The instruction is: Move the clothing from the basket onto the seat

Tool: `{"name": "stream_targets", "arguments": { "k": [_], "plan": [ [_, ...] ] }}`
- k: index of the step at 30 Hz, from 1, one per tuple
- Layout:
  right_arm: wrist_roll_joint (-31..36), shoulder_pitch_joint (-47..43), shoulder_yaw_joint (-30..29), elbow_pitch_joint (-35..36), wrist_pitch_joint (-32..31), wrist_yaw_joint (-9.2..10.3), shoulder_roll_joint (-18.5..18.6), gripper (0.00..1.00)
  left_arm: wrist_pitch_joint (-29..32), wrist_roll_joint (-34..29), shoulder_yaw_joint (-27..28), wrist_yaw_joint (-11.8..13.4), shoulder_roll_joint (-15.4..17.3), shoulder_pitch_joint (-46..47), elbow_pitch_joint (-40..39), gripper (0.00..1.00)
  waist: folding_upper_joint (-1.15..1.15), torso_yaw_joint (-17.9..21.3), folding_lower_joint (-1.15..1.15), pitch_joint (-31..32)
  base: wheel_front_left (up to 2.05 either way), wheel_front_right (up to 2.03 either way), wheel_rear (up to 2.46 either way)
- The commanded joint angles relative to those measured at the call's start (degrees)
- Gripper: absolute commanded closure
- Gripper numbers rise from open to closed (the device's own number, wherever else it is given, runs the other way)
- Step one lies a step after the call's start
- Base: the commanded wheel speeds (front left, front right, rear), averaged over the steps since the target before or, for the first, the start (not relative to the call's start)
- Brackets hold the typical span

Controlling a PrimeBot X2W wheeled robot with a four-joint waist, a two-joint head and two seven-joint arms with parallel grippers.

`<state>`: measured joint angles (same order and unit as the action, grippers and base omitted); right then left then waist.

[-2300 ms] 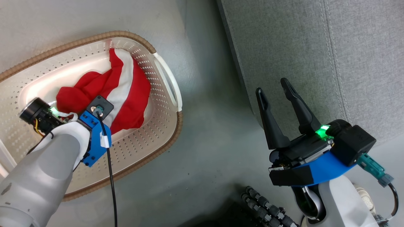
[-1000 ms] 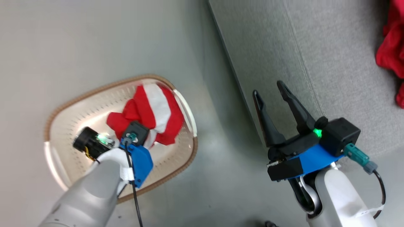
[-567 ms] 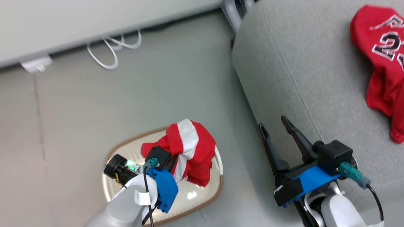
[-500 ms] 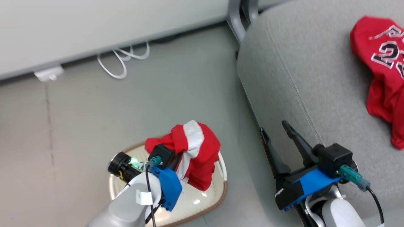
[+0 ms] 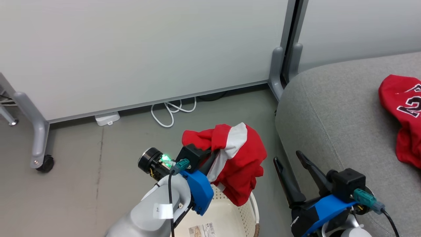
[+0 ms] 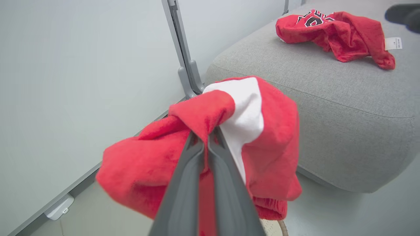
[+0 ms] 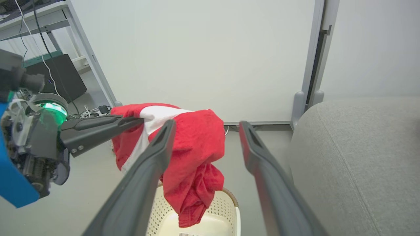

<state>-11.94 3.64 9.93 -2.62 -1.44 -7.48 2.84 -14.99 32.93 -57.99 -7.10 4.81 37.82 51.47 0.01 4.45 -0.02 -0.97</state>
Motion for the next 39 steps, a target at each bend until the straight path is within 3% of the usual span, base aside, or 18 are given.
{"name": "stream_targets", "arguments": {
  "k": [1,14,28,39],
  "plan": [
    [-0.15,-0.97,-0.22,0.42,-0.39,-0.03,0.10,0.00,-0.28,-0.53,0.51,-0.16,-0.27,0.54,-0.84,1.00,-0.01,-1.42,0.02,1.35,0.00,0.00,0.00],
    [-0.64,-2.14,-0.11,-1.48,-1.23,-0.03,0.09,0.00,-0.27,0.66,0.01,-0.37,-1.69,4.51,-4.63,1.00,-0.01,-3.67,0.02,3.01,0.00,0.00,0.00],
    [-1.35,-1.25,1.08,-3.58,-1.71,-0.03,0.09,0.00,-0.28,2.23,-1.28,-0.39,-1.87,5.20,-5.50,1.00,-0.01,-3.49,0.02,2.37,0.00,0.00,0.00],
    [-3.18,8.54,5.42,-14.46,-1.82,-0.03,0.50,0.00,-0.29,2.44,-1.88,-0.39,-1.89,5.16,-6.60,1.00,-0.01,-3.97,0.02,1.57,0.00,0.00,0.00]
  ]
}}
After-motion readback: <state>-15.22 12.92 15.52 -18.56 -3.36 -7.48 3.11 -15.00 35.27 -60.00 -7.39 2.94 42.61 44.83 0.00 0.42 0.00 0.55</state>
